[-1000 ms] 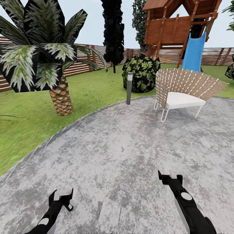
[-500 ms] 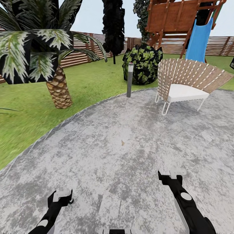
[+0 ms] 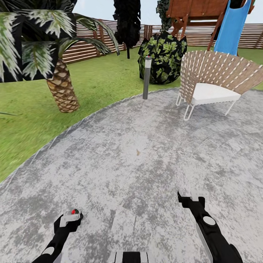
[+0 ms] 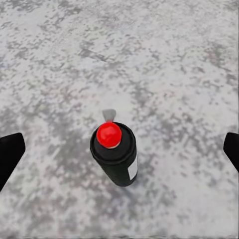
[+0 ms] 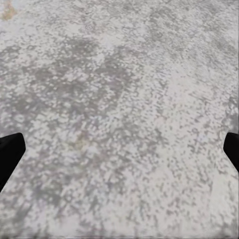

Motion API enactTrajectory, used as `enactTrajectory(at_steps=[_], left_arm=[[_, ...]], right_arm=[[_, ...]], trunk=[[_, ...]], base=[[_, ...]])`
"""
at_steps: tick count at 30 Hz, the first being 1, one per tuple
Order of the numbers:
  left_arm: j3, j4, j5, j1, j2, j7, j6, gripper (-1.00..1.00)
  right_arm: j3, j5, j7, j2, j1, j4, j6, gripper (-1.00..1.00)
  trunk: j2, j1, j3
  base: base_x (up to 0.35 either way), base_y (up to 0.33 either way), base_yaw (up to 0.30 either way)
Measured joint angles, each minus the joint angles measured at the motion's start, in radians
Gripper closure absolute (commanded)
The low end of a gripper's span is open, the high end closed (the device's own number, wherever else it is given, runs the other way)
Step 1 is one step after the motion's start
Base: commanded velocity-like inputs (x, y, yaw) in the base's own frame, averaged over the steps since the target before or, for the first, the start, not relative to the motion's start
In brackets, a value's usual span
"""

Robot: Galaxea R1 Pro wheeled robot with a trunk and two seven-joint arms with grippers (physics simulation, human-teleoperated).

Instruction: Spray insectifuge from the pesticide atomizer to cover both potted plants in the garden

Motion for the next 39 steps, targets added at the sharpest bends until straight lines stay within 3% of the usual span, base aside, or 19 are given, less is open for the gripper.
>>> enactTrajectory(at_steps=[15, 39], left_arm=[[0.000, 0.000, 0.000, 0.000, 0.001, 0.001, 0.000, -1.00], [-0.001, 0.000, -0.001, 0.000, -0.006, 0.007, 0.002, -1.00]], right_arm=[[0.000, 0.000, 0.000, 0.000, 0.000, 0.000, 0.000, -1.00], [0.000, 0.000, -0.001, 0.001, 0.000, 0.000, 0.001, -1.00]], trunk=[[-0.004, 0.007, -0.077], [-0.009, 0.017, -0.163]], base=[[0.000, 0.000, 0.085], [0.000, 0.000, 0.001]])
